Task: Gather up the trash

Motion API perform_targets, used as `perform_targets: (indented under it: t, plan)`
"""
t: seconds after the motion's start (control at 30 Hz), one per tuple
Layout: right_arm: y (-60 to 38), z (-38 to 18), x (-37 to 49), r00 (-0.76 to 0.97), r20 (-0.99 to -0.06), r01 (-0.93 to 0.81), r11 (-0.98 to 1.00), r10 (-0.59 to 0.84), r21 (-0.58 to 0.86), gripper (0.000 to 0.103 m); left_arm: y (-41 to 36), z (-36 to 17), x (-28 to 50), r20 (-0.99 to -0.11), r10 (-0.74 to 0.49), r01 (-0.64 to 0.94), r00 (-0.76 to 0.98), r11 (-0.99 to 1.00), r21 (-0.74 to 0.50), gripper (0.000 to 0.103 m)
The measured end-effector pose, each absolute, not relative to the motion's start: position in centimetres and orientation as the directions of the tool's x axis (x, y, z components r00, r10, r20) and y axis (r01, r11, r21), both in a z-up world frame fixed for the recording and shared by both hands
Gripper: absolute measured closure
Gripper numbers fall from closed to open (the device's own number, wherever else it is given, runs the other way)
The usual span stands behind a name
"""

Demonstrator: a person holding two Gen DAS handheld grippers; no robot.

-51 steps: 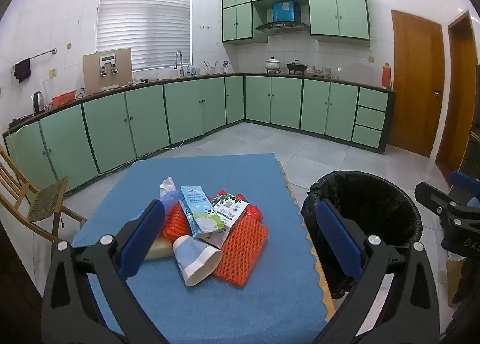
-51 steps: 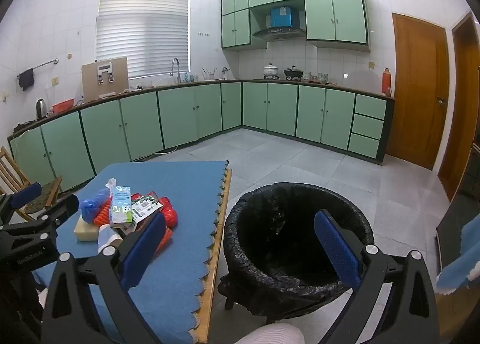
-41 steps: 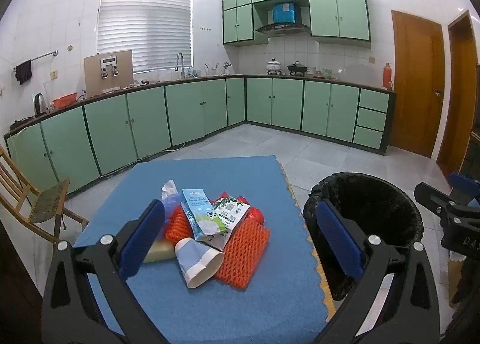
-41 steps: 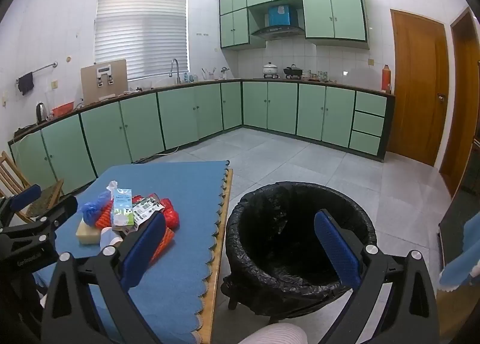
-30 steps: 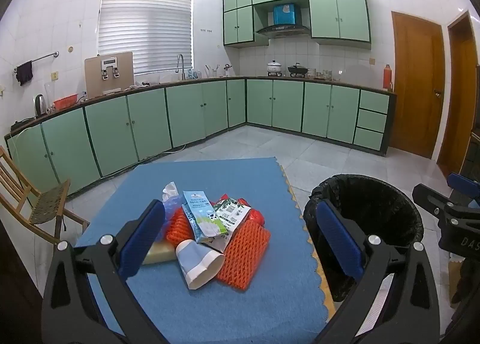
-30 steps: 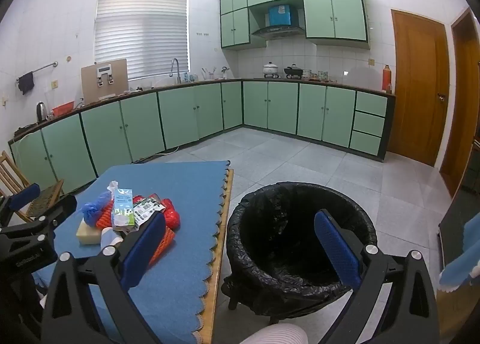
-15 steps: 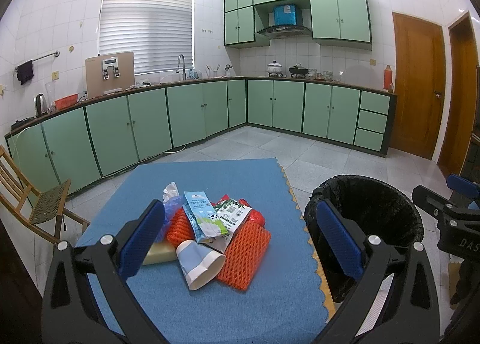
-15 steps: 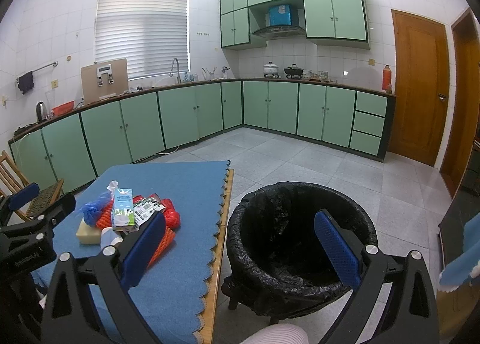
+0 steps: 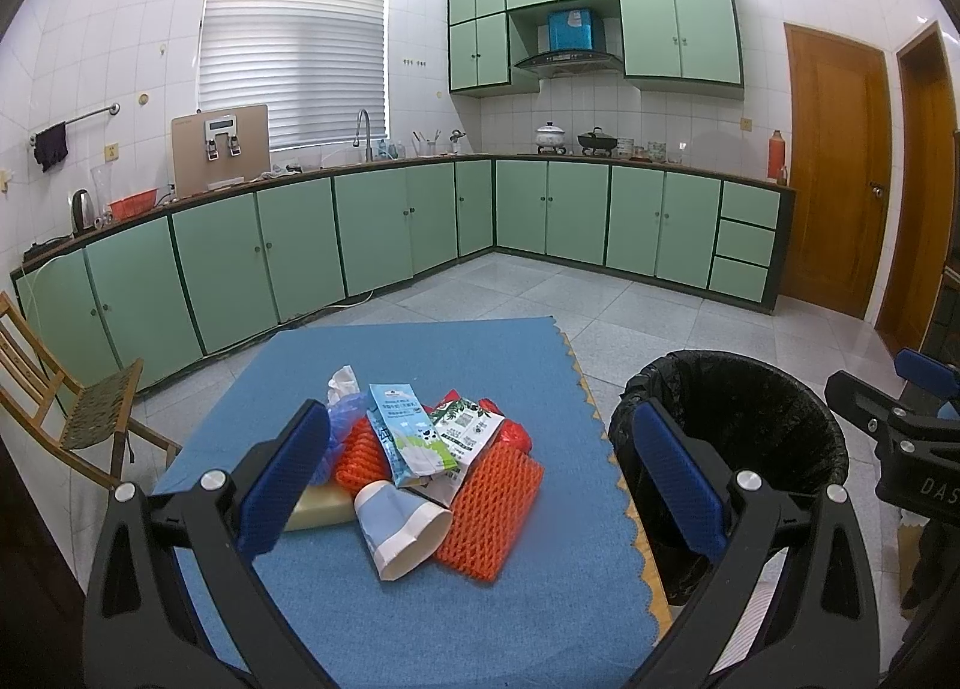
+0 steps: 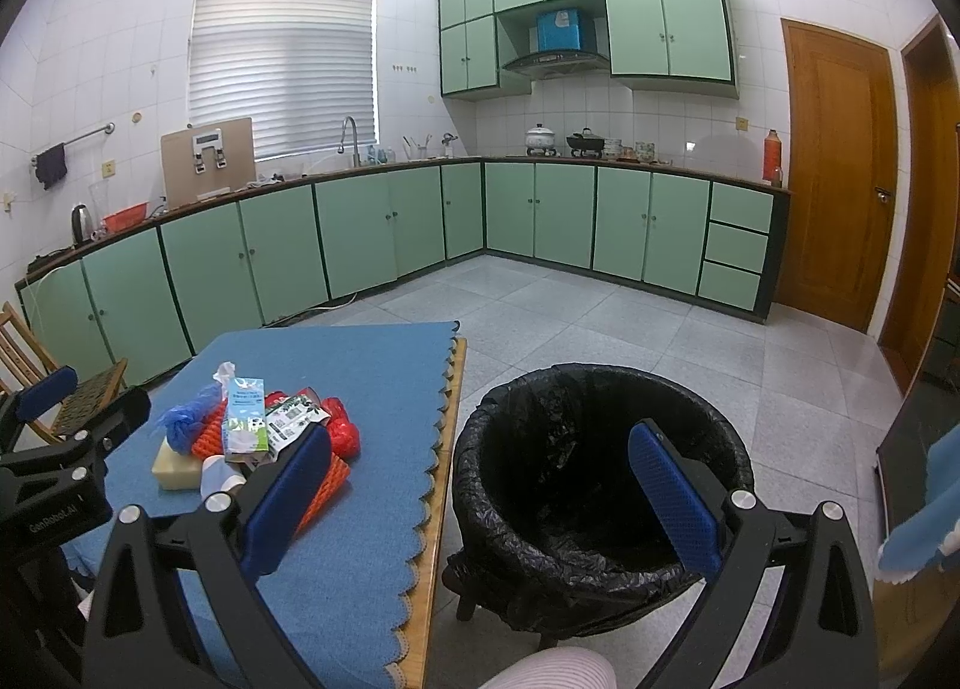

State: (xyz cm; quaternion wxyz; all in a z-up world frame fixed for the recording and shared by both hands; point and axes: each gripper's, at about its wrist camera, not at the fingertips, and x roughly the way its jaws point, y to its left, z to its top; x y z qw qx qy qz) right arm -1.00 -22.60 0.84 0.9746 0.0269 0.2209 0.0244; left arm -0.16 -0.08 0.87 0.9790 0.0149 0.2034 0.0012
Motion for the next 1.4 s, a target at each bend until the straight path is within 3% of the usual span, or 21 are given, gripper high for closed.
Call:
perform_targets:
  t: [1.4]
  plan:
    - [-22.69,0.81,-1.06,0.901,-0.429,-0.033,0.997,0.059,0.067,0.006,0.11,1.2,-0.61,-0.398,0.011,0.0,0.918,1.0,0.028,0.005]
